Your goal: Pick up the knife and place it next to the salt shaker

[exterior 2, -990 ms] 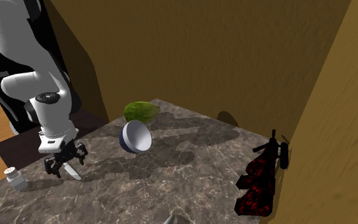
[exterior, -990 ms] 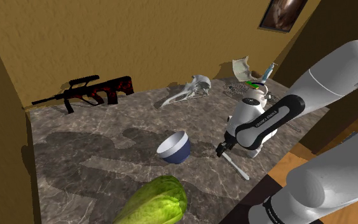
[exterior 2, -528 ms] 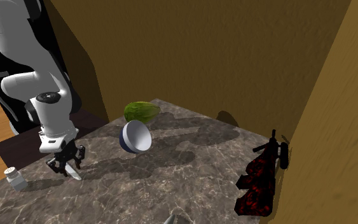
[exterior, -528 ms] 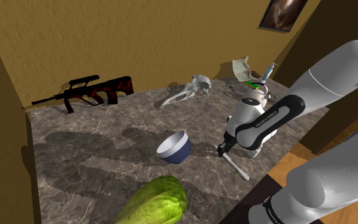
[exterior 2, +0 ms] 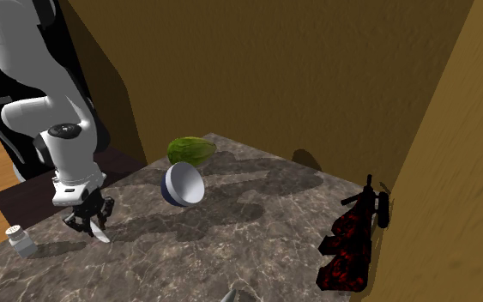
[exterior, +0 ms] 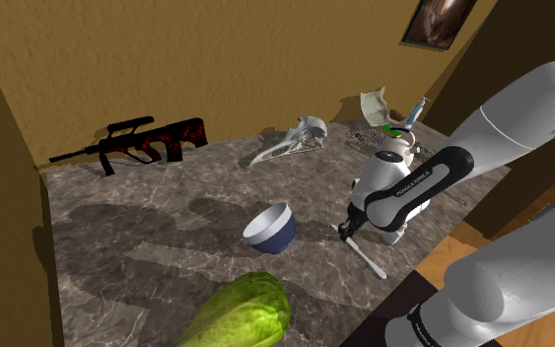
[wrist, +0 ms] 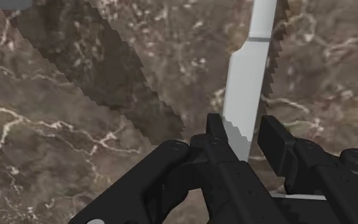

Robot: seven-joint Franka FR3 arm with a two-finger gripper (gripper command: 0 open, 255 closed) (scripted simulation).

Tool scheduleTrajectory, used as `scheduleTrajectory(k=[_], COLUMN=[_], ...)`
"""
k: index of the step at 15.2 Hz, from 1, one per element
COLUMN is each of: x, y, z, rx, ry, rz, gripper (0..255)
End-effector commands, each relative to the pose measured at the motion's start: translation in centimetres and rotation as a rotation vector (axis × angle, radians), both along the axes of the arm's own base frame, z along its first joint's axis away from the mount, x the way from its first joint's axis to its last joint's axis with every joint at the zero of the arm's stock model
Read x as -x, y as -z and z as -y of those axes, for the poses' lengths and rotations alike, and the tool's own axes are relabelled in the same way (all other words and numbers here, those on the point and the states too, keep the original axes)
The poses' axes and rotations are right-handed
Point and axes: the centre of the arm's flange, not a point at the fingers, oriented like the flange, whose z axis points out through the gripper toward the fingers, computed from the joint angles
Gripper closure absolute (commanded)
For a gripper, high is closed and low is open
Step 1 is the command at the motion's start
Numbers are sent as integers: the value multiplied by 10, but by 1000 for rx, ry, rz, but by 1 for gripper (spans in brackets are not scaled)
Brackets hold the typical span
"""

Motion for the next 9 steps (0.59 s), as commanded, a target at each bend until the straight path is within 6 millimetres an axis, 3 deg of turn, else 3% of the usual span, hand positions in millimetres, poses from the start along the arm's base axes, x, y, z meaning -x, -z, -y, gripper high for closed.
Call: scheduleTrajectory(k=[1,9], x=[1,1], y=[-7,-50], z=[1,1], rx=[-2,-2], ry=[6,6], rz=[-2,-2], gripper=[255,255])
